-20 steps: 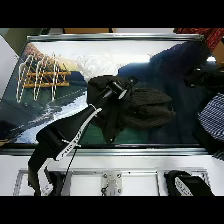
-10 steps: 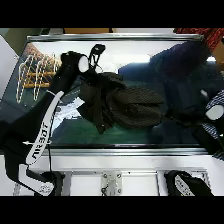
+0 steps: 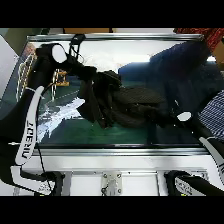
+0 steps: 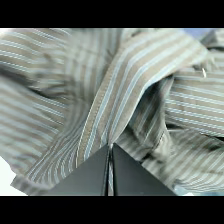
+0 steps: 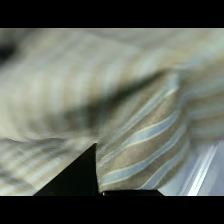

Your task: Fold the clothes and pants, and hang the long-sleeved shirts on hangers.

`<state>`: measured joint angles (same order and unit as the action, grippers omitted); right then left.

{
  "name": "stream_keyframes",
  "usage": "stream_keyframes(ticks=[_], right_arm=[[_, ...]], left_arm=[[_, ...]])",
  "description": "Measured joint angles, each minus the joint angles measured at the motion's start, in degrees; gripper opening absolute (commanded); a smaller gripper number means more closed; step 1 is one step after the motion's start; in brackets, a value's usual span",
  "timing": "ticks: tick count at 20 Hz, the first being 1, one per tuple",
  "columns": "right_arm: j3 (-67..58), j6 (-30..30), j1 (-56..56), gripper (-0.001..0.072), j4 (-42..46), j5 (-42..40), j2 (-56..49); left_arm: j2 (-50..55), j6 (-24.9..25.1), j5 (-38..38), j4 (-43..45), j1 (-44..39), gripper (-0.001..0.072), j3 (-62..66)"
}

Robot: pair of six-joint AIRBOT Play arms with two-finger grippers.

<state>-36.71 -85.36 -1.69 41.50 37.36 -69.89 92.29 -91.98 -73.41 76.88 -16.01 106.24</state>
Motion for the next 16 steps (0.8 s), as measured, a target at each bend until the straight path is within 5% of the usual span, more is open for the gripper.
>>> stream_keyframes(ticks=[7, 14, 15, 16], right_arm=[[-36.2, -0.2, -12.0, 0.0009, 21.2, 20.8, -2.4], [-64.2, -5.2, -13.7, 0.0015, 28.7, 25.3, -9.4], [-65.8, -5.6, -13.5, 0.0063, 29.0, 25.3, -10.7], [-67.0, -6.1, -13.2, 0.0294, 29.2, 25.2, -12.0]], left_arm=[[-18.8, -0.1, -5.8, -1.8, 5.0, 0.0014, -12.0], [-35.6, -6.0, -0.1, -10.6, -5.9, 0.0014, -42.7], [-36.5, -7.0, 2.4, -11.0, -7.6, 0.0087, -46.0], [-36.9, -7.6, 5.0, -11.3, -9.0, 0.0497, -48.6]])
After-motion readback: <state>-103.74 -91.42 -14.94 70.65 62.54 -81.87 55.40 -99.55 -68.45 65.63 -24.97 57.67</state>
